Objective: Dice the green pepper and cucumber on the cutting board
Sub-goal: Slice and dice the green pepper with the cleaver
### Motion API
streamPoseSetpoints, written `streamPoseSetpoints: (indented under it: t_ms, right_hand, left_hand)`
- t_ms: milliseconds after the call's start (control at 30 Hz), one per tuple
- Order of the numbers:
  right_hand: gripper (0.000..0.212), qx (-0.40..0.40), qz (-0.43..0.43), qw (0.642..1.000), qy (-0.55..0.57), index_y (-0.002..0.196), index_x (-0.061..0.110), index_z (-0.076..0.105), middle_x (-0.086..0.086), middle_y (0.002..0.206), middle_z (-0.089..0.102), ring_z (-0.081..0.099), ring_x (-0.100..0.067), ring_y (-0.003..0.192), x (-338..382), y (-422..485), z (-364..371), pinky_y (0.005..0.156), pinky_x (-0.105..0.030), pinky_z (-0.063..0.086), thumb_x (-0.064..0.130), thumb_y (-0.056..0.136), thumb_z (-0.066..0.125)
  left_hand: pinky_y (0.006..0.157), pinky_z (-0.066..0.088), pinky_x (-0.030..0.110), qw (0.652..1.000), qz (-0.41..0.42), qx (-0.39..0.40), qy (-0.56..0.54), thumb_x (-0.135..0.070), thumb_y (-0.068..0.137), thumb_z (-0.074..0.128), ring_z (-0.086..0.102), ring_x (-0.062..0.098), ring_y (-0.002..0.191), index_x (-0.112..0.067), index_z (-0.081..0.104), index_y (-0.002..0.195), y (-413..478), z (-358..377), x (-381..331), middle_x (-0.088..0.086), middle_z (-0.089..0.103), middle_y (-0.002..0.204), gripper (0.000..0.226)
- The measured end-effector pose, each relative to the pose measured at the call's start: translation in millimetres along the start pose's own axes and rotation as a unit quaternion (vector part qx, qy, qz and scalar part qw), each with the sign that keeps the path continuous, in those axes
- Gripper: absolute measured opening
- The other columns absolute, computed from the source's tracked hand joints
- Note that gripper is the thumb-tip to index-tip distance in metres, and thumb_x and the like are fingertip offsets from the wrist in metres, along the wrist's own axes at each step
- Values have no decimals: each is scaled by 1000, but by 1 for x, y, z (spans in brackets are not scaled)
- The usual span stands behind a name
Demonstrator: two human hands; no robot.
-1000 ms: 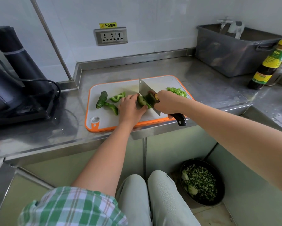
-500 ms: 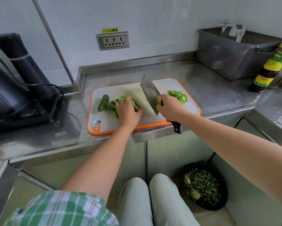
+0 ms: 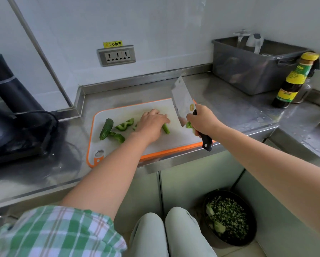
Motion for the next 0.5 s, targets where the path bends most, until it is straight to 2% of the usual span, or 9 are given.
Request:
streamPoseSetpoints:
  t_ms: [33,167,267,333,433,500]
  right_hand:
    - [5,6,4,1000,-1,88,6,43,-8,66,48,48,-20,40,-2,-1,0,40,-24,40,10,90,42]
    - [19,29,-3,999,-13,74,14,39,-7,63,47,47,-20,41,-4,-2,1,41,-24,39,12,90,49]
    - [19,46,-10,998,-53,76,15,41,-7,64,49,48,-16,34,-7,1,3,36,-21,38,18,91,54]
    - [19,55,-23,994,-91,75,15,43,-6,63,50,49,-14,30,-7,2,5,33,-18,35,17,92,50]
    - [14,60,-40,988,-137,79,11,44,-5,62,51,51,-17,33,-6,-1,6,37,-20,38,13,93,43]
    - [15,53,-43,985,-157,77,12,41,-5,61,51,49,-13,29,-6,-1,5,35,-18,37,12,92,42]
  left_hand:
    - [104,27,32,1000,-4,0,7,-3,90,50,38,28,127,-31,59,127,3,0,0,2,49,137,47]
    - [93,31,33,998,5,-42,49,-22,91,59,43,24,114,-25,66,111,4,0,-2,1,63,112,22]
    - [89,33,33,997,-21,-68,36,-30,91,58,48,24,107,-24,70,106,-1,1,-4,0,66,103,19]
    - [87,33,33,995,-27,-86,45,-32,91,57,49,24,104,-25,71,105,-5,3,-7,0,68,100,21]
    - [85,31,34,991,-46,-124,29,-33,88,60,49,25,106,-25,67,109,-13,3,-6,-3,67,103,24]
    - [83,30,34,988,-68,-141,9,-31,87,61,50,25,103,-27,69,103,-17,3,-3,-4,69,99,19]
Point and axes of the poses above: each hand's wrist, its own y-axis towards the middle knuckle, its own z-axis out of the palm, x = y × z, the point moved 4 cm from there along y, towards the middle knuckle
